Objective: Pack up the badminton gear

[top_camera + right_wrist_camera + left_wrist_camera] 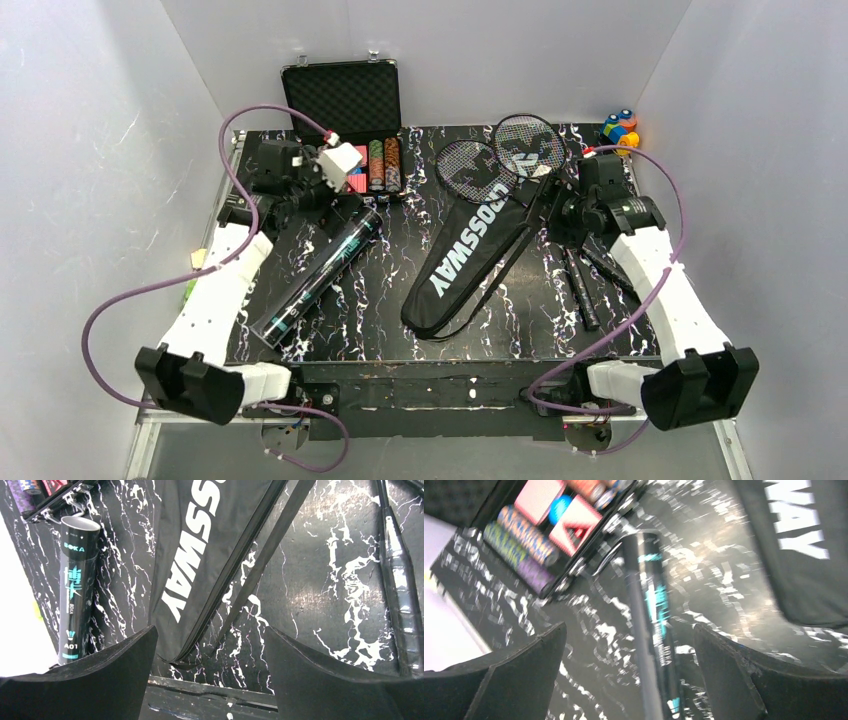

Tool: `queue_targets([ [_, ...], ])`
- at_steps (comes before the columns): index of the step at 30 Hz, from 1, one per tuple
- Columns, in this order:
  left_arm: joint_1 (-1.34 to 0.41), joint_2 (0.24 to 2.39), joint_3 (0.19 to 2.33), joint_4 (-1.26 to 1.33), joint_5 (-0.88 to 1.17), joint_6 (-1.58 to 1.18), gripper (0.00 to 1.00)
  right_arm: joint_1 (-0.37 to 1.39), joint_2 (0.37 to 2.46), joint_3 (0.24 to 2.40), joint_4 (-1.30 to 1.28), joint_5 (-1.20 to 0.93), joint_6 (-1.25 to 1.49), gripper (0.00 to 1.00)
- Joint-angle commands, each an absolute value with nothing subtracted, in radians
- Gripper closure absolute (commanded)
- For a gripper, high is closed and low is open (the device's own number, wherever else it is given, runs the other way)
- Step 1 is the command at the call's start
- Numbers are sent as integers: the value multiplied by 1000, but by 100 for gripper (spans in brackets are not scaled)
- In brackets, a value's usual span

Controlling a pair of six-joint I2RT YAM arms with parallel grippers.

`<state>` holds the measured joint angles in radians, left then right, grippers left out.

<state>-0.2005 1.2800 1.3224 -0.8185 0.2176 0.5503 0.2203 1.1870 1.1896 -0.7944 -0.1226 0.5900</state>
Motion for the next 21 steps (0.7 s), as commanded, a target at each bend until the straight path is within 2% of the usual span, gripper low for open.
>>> queue_targets([
  [1,-358,1249,1353,-952,346,472,2,187,1250,1268,-818,-103,538,13],
  [5,-573,1330,1328,-922,324,406,2,153,1324,1318,-846,-39,501,13],
  [11,-789,1492,1238,-642,206,357,2,118,1392,1321,-842,-6,491,13],
  [21,-860,1906,1449,-446,190,269,2,105,1579,1365,-842,100,444,15],
])
